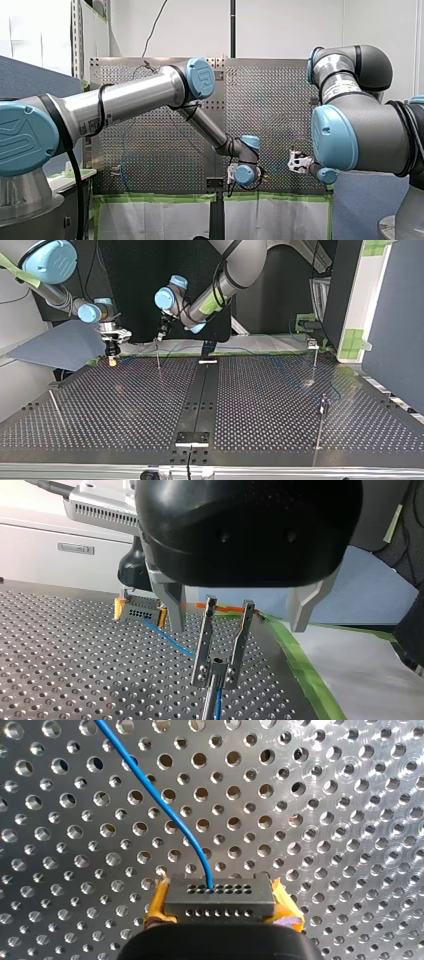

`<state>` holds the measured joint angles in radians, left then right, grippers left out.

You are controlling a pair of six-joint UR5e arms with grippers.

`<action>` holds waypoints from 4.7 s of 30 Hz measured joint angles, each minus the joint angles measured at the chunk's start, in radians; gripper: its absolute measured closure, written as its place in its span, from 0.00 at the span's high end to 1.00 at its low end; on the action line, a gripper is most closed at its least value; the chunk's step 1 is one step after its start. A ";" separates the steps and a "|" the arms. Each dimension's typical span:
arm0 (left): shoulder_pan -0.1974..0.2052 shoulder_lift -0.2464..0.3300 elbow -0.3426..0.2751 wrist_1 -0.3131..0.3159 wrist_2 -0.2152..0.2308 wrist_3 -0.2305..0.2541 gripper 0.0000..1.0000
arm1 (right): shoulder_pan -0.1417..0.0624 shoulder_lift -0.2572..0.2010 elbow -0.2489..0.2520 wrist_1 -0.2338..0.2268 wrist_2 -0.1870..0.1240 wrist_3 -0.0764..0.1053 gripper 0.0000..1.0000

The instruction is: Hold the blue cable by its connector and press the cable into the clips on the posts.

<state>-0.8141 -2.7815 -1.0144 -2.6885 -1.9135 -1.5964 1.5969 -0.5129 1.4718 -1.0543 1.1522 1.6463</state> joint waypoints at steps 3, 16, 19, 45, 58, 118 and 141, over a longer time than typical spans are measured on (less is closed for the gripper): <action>0.000 0.000 0.002 -0.002 0.000 0.000 0.98 | 0.000 0.001 0.000 0.000 0.000 0.000 0.00; -0.001 0.001 0.002 -0.015 0.000 0.004 0.98 | 0.002 0.008 0.000 0.001 0.005 -0.003 0.00; -0.005 0.001 0.002 -0.027 -0.001 0.006 0.98 | 0.005 0.022 0.001 0.007 0.012 -0.014 0.00; -0.024 0.155 -0.188 -0.002 -0.054 0.006 0.98 | -0.035 0.054 0.177 -0.006 -0.078 -0.219 0.00; -0.080 0.265 -0.296 -0.079 -0.110 -0.012 0.98 | -0.039 0.050 0.217 -0.043 -0.088 -0.221 0.00; -0.008 0.079 0.008 -0.587 -0.062 -0.266 0.98 | -0.030 0.052 0.235 -0.157 -0.137 -0.162 0.00; 0.025 0.025 0.197 -0.775 -0.048 -0.223 0.98 | -0.024 0.053 0.235 -0.153 -0.137 -0.162 0.00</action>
<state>-0.7896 -2.7564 -0.8178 -3.4639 -1.9616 -1.8196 1.5726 -0.4604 1.7067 -1.2076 1.0157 1.4841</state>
